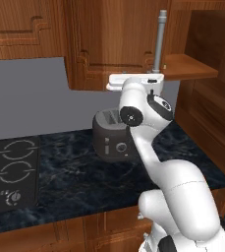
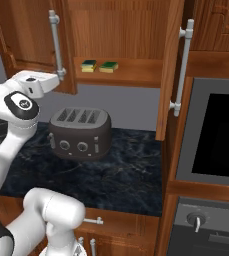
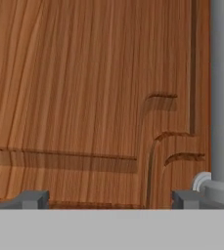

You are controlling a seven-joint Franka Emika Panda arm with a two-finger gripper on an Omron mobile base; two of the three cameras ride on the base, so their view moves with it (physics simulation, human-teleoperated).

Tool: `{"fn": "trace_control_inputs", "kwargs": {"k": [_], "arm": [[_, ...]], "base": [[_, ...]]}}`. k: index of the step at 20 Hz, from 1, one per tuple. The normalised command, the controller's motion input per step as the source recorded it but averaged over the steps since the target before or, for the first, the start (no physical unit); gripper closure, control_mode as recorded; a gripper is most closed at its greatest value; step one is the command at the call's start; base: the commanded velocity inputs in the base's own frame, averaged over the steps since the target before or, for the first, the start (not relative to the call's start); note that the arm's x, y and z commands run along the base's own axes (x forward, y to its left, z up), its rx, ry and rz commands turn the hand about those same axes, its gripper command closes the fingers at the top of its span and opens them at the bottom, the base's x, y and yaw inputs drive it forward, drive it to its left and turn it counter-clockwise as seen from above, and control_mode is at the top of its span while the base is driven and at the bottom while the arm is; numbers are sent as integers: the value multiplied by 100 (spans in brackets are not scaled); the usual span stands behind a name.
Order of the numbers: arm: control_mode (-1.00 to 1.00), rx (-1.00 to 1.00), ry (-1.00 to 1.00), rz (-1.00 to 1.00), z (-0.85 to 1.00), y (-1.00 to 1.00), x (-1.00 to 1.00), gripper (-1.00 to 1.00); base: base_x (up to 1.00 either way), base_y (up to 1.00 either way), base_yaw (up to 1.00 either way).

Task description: Pick up the sponge and sponge from the sink, and place them back in the cabinet, and close the cabinet doors.

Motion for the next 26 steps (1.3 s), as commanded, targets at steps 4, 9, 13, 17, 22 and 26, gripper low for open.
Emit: {"fn": "trace_control_inputs", "kwargs": {"k": [4, 9, 13, 17, 22, 26], "arm": [[-100, 0, 0, 6, -1, -33, 32, -100], [-100, 0, 0, 6, 0, -33, 28, -100], [-100, 0, 0, 6, 0, -27, 24, -100], [-100, 0, 0, 4, 0, -18, 23, -100], [-100, 0, 0, 1, 0, -4, 20, -100], [-100, 0, 0, 1, 0, -4, 21, -100]], "base": [[0, 0, 0], [0, 0, 0], [0, 0, 0], [0, 0, 0], [0, 0, 0], [0, 0, 0]]}}
